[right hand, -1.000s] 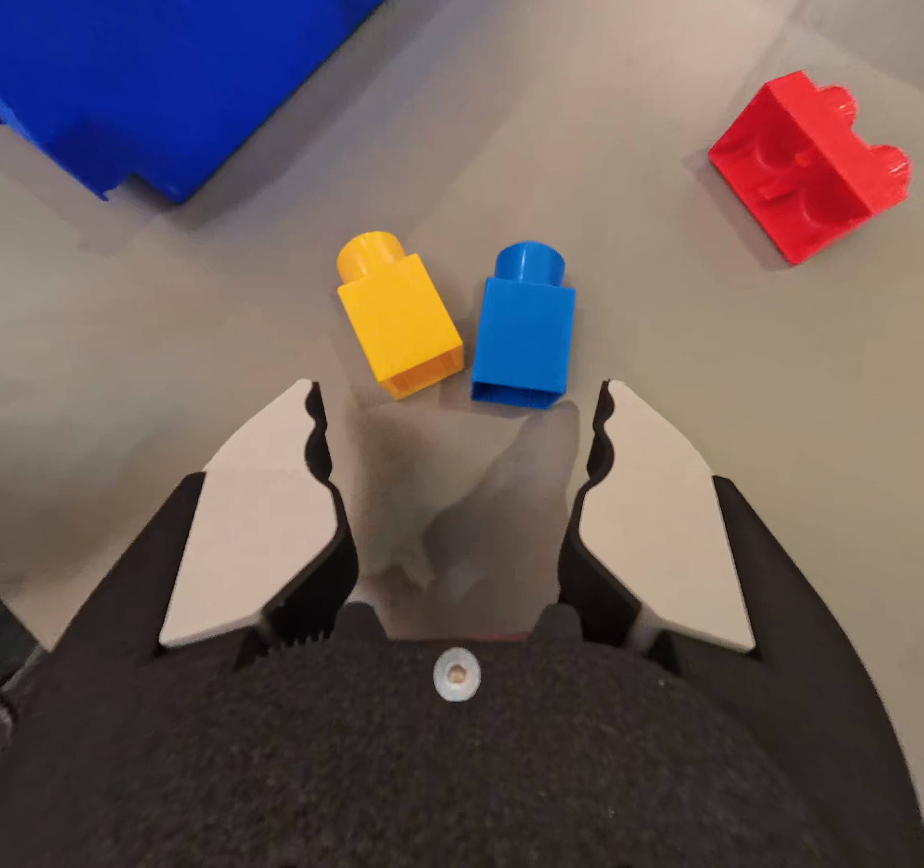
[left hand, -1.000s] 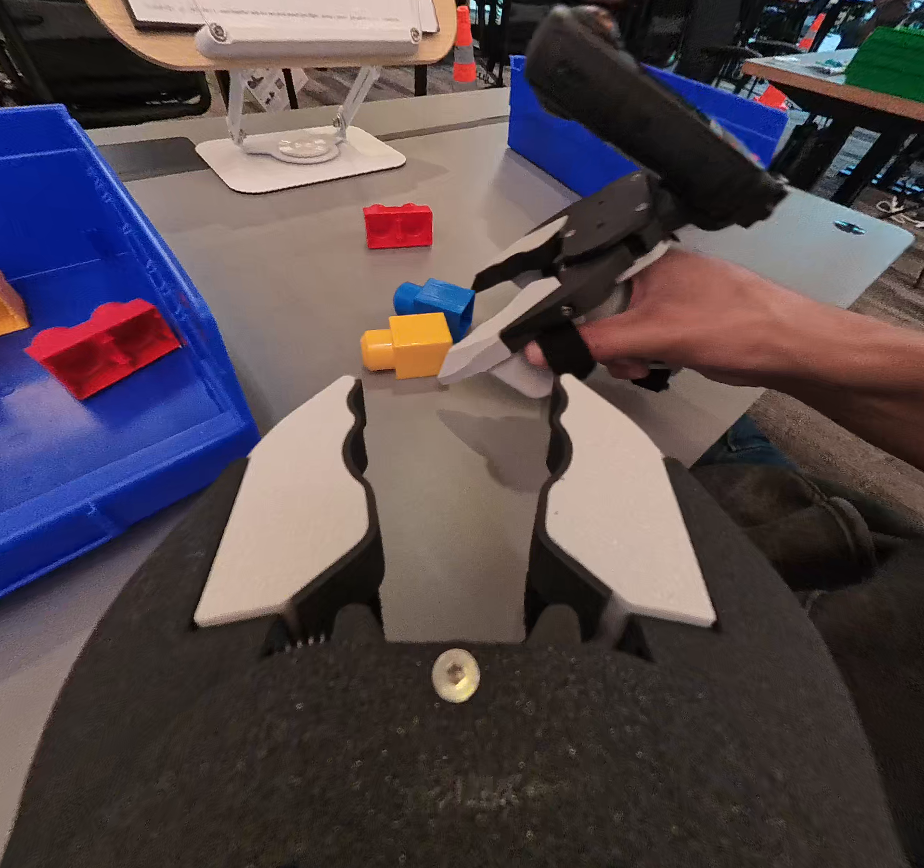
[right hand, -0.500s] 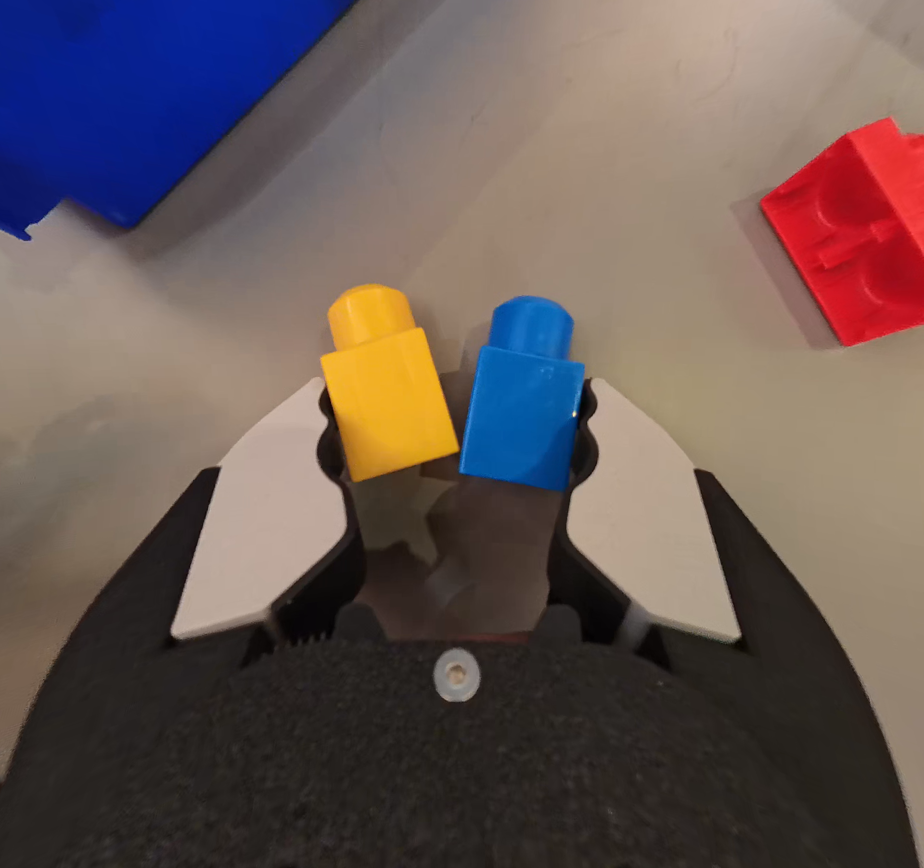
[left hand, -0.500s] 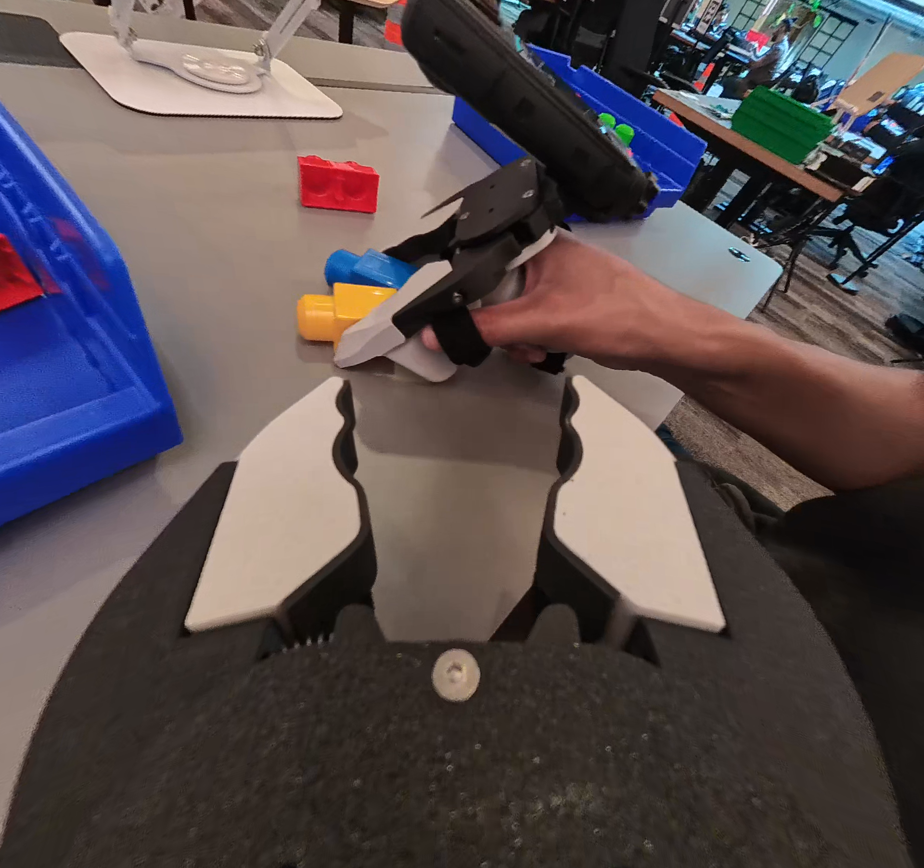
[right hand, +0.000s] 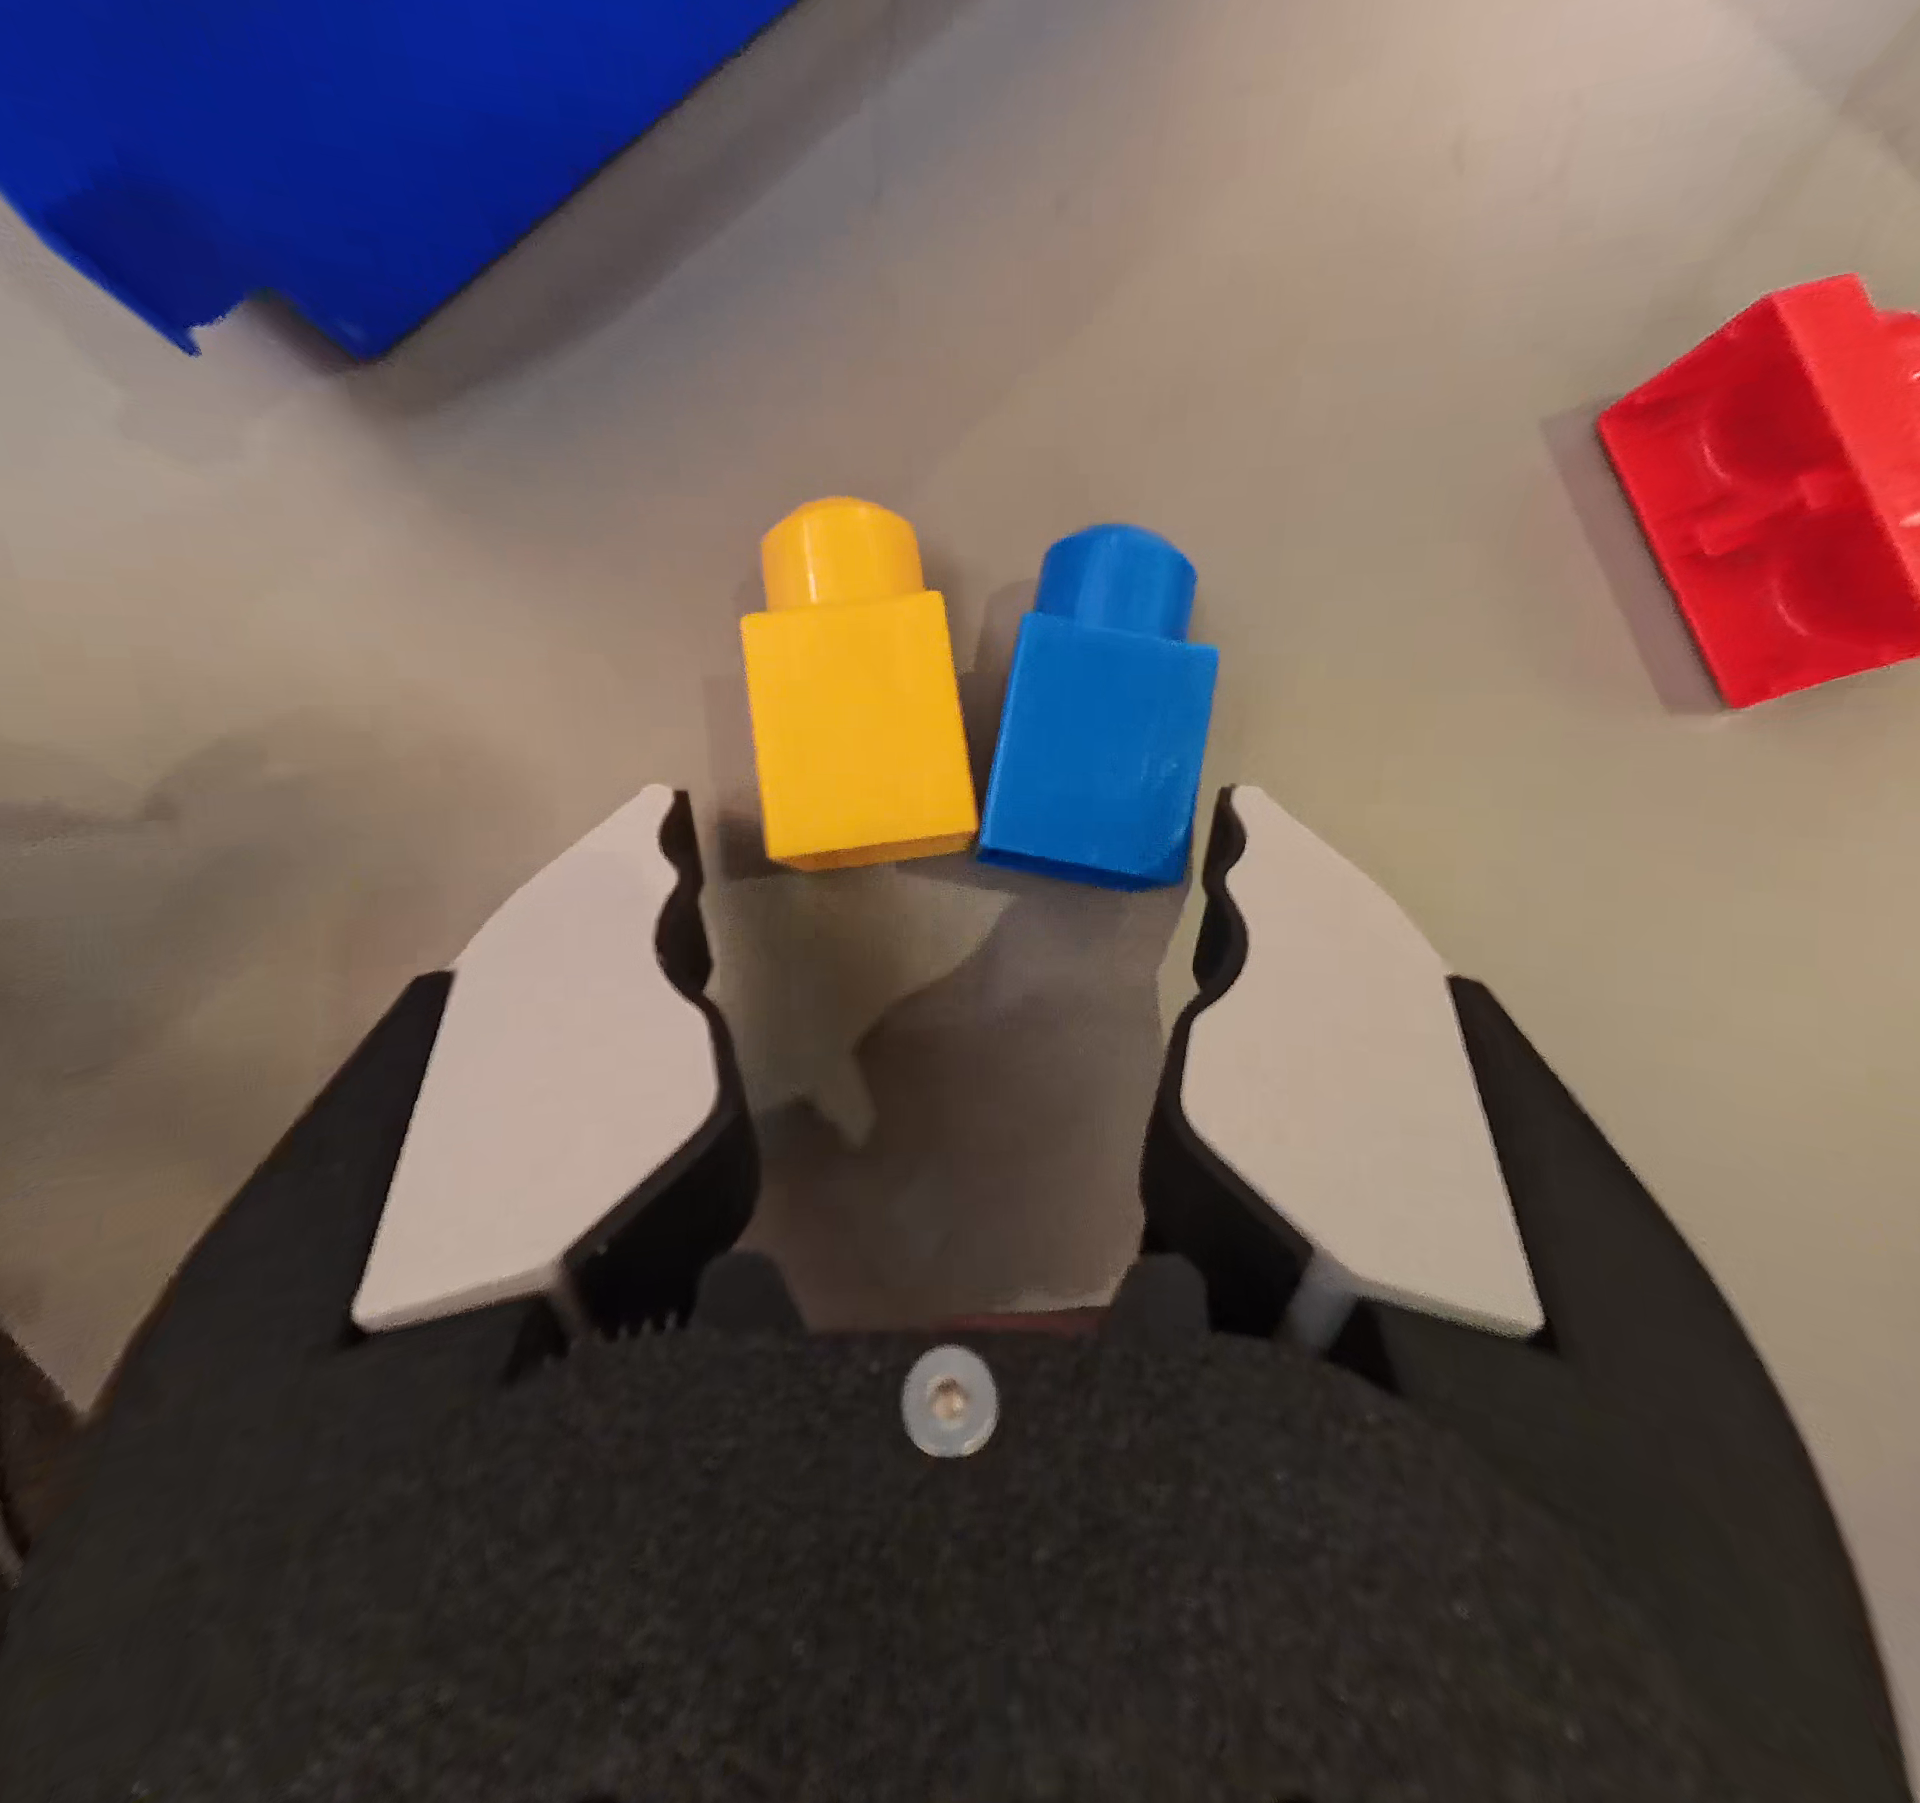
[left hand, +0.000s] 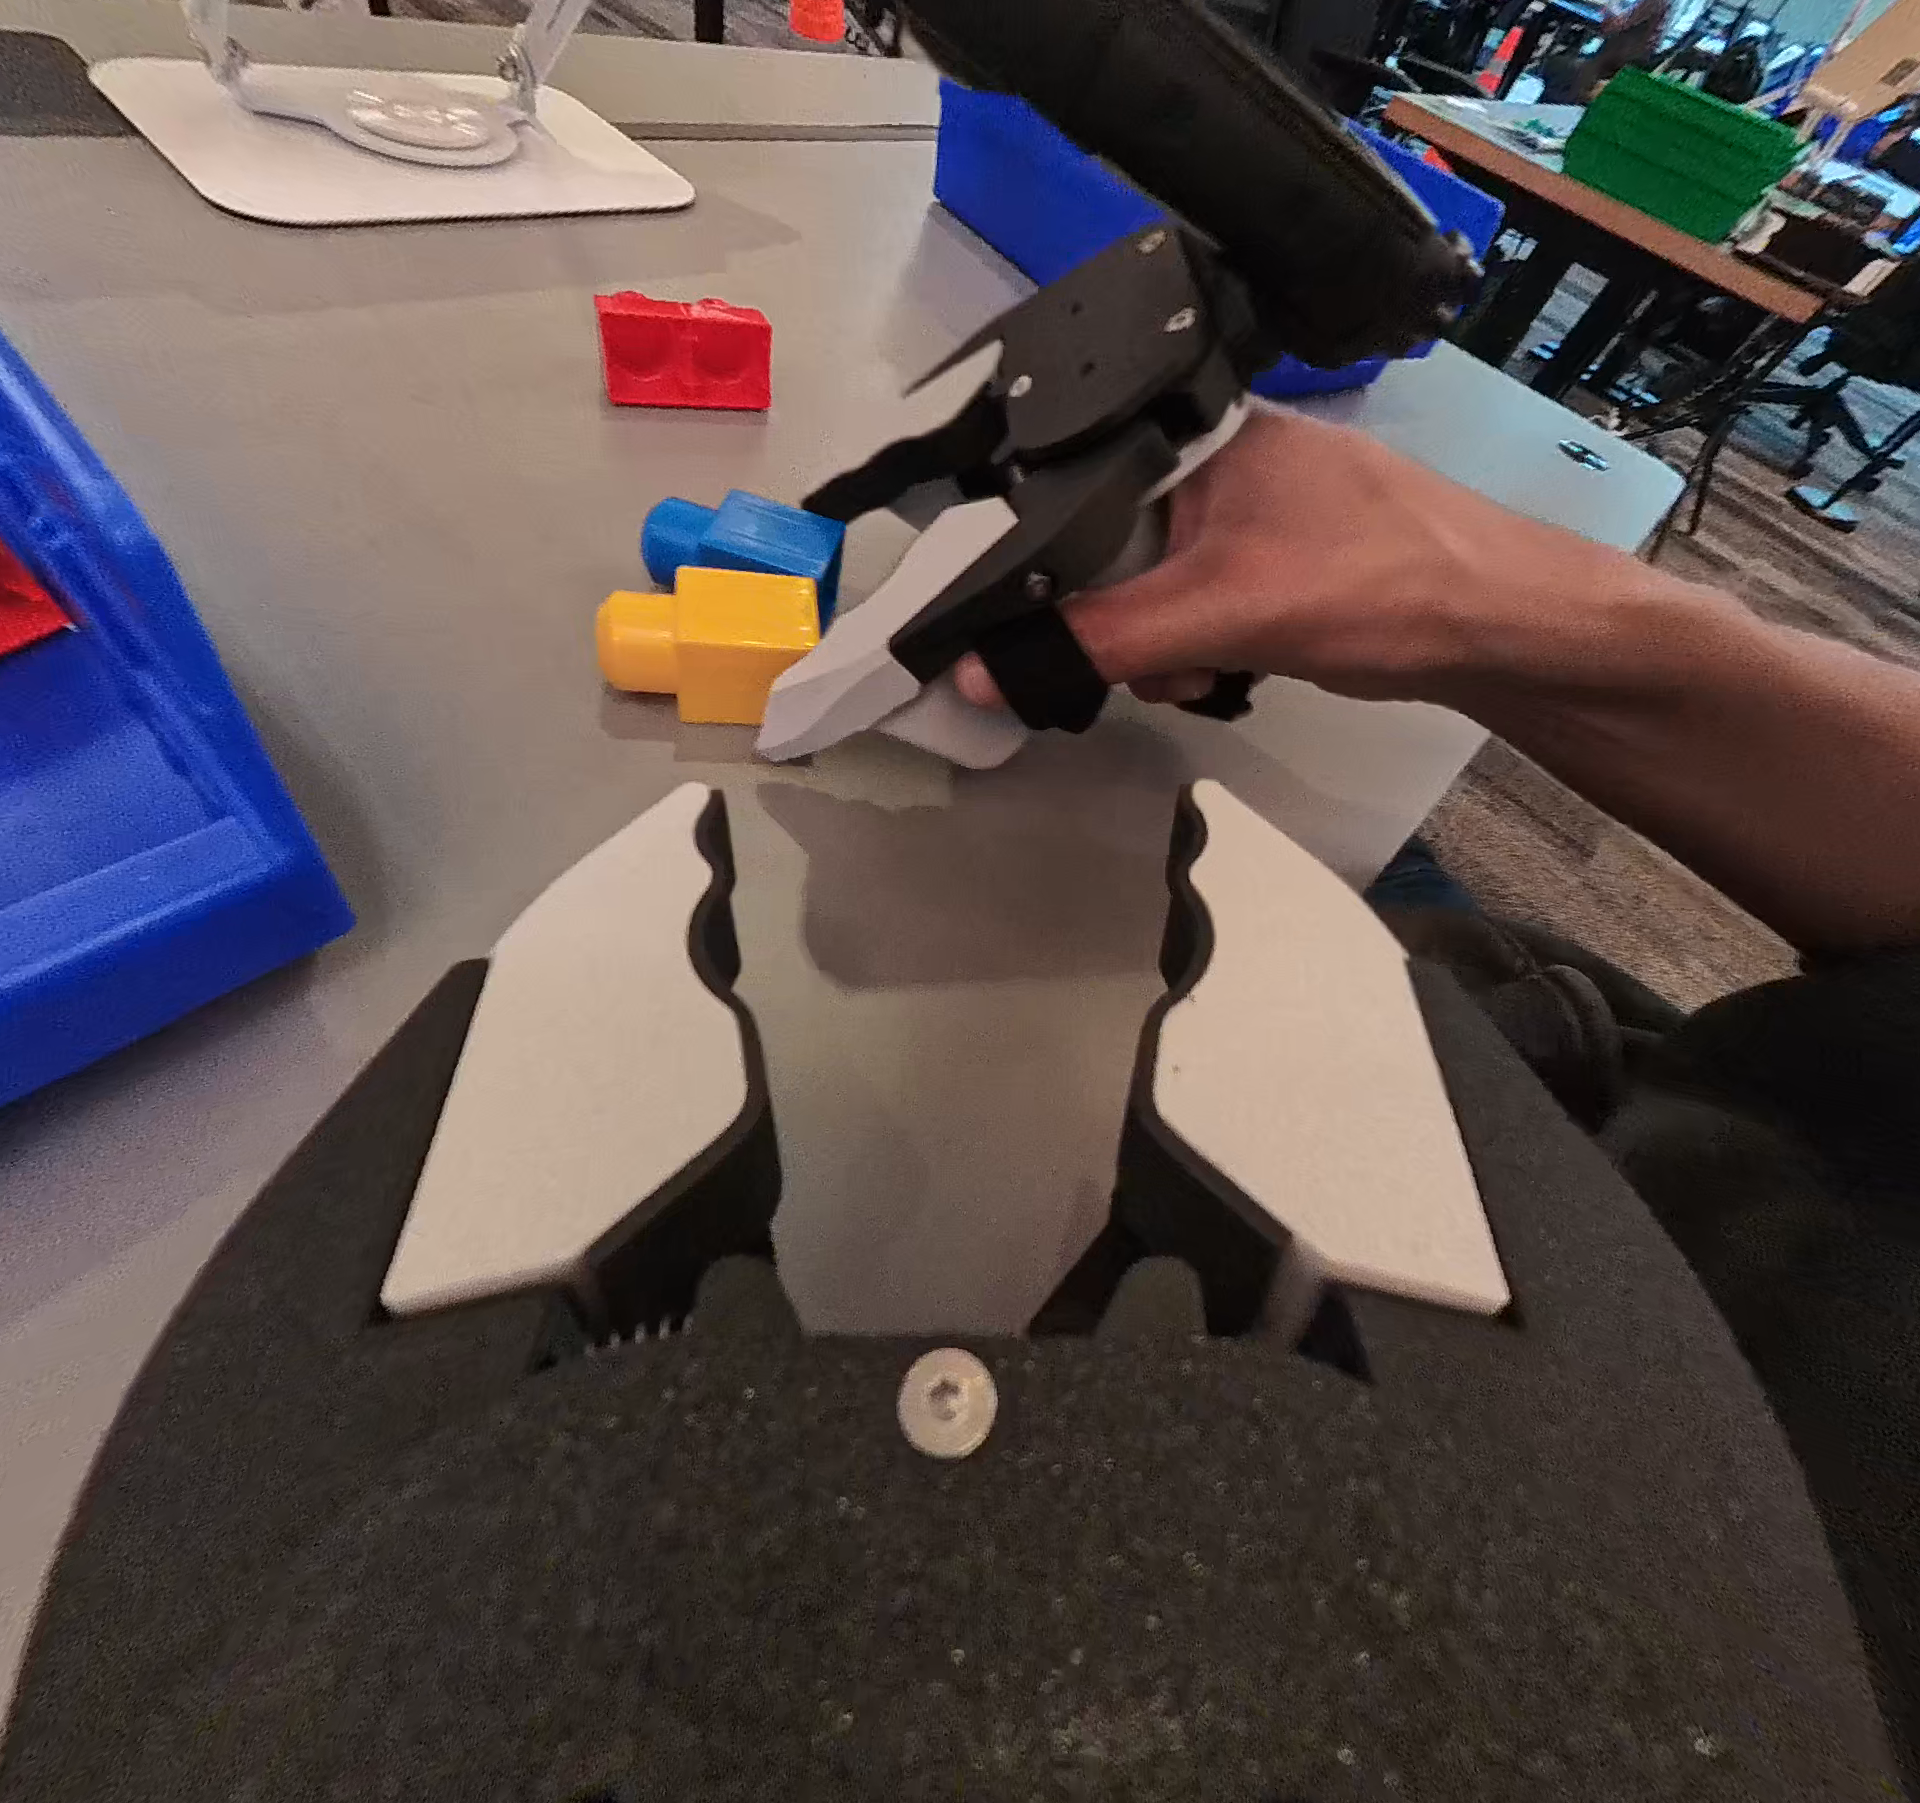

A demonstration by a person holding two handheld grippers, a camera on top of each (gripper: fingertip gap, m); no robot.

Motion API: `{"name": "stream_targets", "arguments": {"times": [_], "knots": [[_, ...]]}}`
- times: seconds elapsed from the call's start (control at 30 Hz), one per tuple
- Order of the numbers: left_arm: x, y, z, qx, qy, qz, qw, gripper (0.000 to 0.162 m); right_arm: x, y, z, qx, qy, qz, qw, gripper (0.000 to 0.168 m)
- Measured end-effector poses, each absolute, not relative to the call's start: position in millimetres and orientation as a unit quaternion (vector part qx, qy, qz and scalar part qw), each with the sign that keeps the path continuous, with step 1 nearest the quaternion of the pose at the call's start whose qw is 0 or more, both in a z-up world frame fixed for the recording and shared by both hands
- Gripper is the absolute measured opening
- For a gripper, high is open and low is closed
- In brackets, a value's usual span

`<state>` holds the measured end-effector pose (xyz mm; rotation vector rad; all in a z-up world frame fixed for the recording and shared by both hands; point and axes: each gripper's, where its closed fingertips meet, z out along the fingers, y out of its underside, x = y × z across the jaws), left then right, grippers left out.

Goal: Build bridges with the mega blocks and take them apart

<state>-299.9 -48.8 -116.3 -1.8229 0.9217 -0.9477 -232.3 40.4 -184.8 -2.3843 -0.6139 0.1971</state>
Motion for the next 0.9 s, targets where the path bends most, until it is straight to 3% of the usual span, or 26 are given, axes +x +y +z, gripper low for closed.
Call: {"name": "stream_targets", "arguments": {"times": [0.5, 0.9], "knots": [[-300, -48, -120, -0.735, 0.366, -0.381, 0.425, 0.079, -242, 52, -181, -0.903, -0.243, 0.056, 0.349, 0.087], [-300, -49, -126, -0.737, 0.381, -0.363, 0.425, 0.079, -229, 48, -189, -0.920, -0.233, 0.052, 0.311, 0.078]]}}
